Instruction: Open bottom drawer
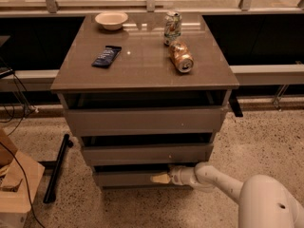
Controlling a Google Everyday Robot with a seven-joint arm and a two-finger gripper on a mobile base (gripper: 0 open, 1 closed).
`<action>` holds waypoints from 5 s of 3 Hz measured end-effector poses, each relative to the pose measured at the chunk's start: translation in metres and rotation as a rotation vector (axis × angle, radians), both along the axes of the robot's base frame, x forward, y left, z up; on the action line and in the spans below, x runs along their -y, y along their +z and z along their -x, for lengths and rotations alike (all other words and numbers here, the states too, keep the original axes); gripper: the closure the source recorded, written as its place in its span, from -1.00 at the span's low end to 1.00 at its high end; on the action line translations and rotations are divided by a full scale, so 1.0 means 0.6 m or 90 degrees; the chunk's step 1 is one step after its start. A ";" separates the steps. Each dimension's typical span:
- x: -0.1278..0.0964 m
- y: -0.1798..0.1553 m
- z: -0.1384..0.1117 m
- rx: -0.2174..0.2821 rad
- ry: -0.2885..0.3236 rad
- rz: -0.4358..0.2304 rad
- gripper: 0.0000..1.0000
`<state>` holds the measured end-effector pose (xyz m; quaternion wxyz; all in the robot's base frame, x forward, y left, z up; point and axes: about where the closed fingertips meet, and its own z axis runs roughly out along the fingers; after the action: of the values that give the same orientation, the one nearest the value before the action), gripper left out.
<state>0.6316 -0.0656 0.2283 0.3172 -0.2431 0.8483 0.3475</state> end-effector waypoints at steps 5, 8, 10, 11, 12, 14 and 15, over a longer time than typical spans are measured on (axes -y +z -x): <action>-0.010 -0.021 0.024 -0.002 0.047 0.104 -1.00; 0.025 -0.059 0.092 -0.042 0.085 0.190 -0.05; 0.036 -0.057 0.135 -0.076 0.073 0.189 -1.00; 0.033 -0.062 0.153 -0.082 0.113 0.240 -1.00; 0.046 -0.074 0.194 -0.119 0.161 0.284 -1.00; 0.074 -0.069 0.280 -0.159 0.228 0.239 -0.15; 0.075 -0.069 0.280 -0.159 0.228 0.238 -0.12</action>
Offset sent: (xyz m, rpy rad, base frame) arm 0.0000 0.0000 0.0000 0.0000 0.0000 0.0000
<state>0.4634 -0.1104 0.1870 0.0933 -0.3985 0.8736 0.2632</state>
